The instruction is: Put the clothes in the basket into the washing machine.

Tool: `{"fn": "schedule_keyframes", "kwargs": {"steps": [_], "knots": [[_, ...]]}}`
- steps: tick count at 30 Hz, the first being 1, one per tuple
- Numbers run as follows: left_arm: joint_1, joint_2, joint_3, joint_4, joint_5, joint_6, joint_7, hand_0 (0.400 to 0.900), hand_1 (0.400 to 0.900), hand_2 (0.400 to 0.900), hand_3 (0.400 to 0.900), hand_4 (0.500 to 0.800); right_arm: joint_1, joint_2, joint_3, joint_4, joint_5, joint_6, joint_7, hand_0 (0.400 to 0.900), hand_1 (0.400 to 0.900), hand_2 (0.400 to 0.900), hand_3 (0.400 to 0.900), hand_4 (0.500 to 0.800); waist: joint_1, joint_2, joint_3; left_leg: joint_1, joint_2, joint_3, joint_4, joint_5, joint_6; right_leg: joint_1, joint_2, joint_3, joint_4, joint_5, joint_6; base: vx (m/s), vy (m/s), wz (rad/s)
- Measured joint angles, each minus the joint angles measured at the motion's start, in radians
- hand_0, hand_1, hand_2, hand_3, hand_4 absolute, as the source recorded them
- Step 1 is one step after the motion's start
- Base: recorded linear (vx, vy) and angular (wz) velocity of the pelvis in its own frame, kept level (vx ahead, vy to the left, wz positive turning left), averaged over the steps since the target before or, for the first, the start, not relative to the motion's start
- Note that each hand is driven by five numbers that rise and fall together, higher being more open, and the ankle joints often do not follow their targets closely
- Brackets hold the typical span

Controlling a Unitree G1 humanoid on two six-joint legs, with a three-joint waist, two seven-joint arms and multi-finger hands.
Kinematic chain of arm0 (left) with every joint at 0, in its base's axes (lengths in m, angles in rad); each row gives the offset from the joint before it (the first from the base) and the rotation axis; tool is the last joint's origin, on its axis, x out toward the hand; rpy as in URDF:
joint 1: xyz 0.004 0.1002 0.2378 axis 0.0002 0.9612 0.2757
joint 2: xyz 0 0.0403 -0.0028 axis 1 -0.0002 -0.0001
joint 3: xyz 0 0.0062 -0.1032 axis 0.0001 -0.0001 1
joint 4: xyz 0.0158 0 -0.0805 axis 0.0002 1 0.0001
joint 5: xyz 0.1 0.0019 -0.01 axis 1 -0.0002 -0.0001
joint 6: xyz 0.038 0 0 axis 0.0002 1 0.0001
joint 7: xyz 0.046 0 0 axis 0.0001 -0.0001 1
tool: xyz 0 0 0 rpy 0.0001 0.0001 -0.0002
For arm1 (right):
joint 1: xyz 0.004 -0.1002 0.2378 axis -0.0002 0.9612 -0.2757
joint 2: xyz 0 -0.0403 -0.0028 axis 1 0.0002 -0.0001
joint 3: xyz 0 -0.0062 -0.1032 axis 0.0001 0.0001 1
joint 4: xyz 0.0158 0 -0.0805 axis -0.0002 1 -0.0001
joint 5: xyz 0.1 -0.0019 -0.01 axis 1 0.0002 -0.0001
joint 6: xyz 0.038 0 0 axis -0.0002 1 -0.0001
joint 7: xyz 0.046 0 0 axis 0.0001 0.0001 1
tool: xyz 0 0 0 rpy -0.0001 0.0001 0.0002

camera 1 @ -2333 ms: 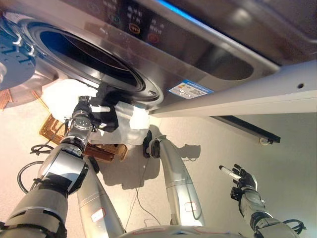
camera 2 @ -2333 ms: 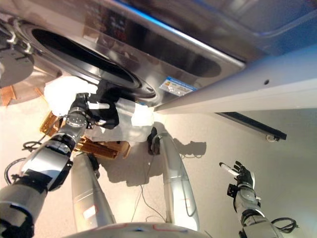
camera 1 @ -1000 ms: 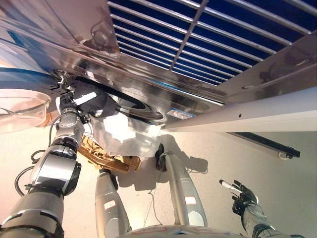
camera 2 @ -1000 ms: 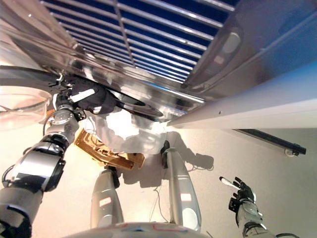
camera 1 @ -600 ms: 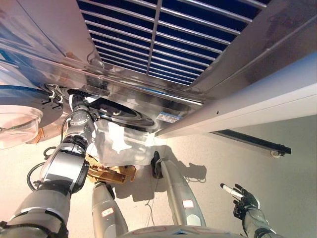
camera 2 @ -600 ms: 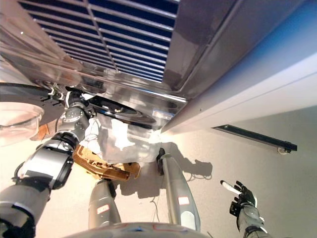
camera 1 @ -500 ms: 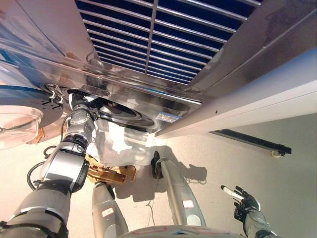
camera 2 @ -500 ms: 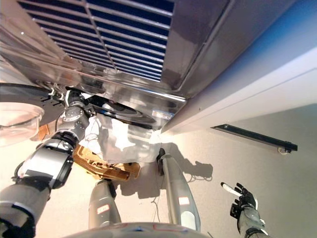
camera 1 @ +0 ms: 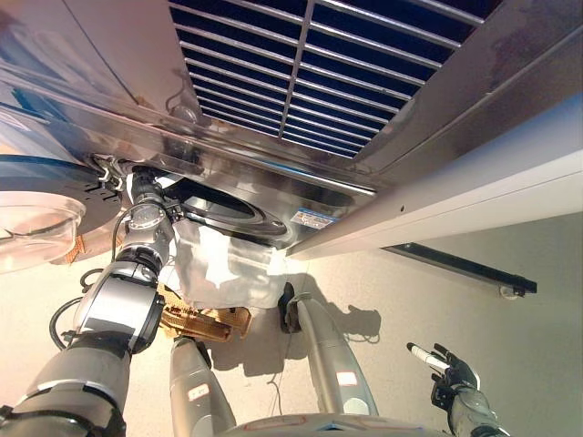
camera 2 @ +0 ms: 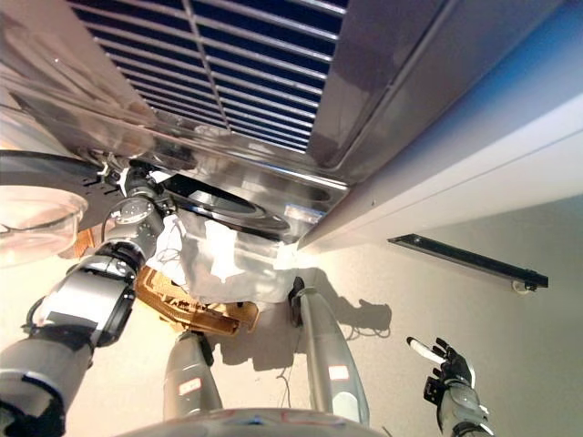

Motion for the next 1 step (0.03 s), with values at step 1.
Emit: {"fn": "schedule_keyframes", "kwargs": {"steps": [1], "knots": [[0.0, 0.0, 0.0, 0.001, 0.0, 0.0, 0.0, 0.9, 0.9, 0.9, 0.9, 0.8, 0.0, 0.0, 0.0, 0.0, 0.0, 0.0, 0.0, 0.9, 0.9, 0.9, 0.9, 0.8, 0.002, 0.0, 0.0, -0.001, 0.0, -0.002, 0.0, 0.001, 0.0, 0.0, -0.001, -0.001, 0.0, 0.0, 0.0, 0.0, 0.0, 0.0]]}}
